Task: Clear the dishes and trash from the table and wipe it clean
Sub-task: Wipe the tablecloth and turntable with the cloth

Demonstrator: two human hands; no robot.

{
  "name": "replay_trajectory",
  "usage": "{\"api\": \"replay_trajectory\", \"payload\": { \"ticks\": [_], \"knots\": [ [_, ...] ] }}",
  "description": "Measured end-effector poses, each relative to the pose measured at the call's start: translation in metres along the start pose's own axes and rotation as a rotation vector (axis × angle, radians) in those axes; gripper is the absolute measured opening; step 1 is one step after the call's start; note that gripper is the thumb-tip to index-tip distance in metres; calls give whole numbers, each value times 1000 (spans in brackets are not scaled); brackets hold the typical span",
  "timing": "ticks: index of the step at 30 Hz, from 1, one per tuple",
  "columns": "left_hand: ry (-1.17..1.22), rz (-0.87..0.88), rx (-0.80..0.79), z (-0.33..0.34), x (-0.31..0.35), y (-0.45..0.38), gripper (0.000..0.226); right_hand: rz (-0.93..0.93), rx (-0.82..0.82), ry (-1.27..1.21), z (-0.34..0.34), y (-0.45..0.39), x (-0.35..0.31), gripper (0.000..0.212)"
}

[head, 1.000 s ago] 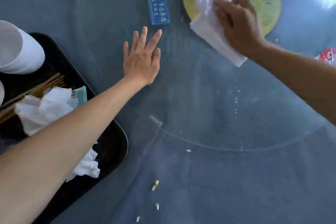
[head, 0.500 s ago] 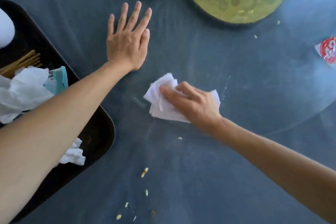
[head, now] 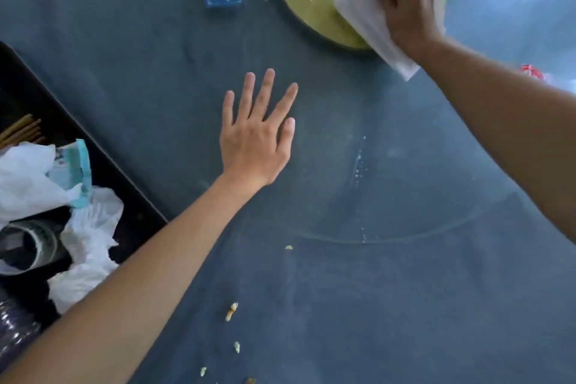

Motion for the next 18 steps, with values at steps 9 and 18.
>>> {"api": "replay_trajectory", "payload": {
  "ticks": [9,18],
  "knots": [
    [-97,75,69,0,-21,-8,50,-53,-57,67,13,96,-44,34],
    [-139,12,42,-35,-60,-50,52,-234,-54,6,-4,251,-104,68]
  ]
}}
Point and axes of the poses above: each hand's wrist, its own y-axis away from the middle knuckle, its own z-axis out of the palm, x = y × z, the point moved 4 cm from there along -y, towards the middle knuckle, and after that the axes turned 15 degrees about y, right-handed, at the moved point
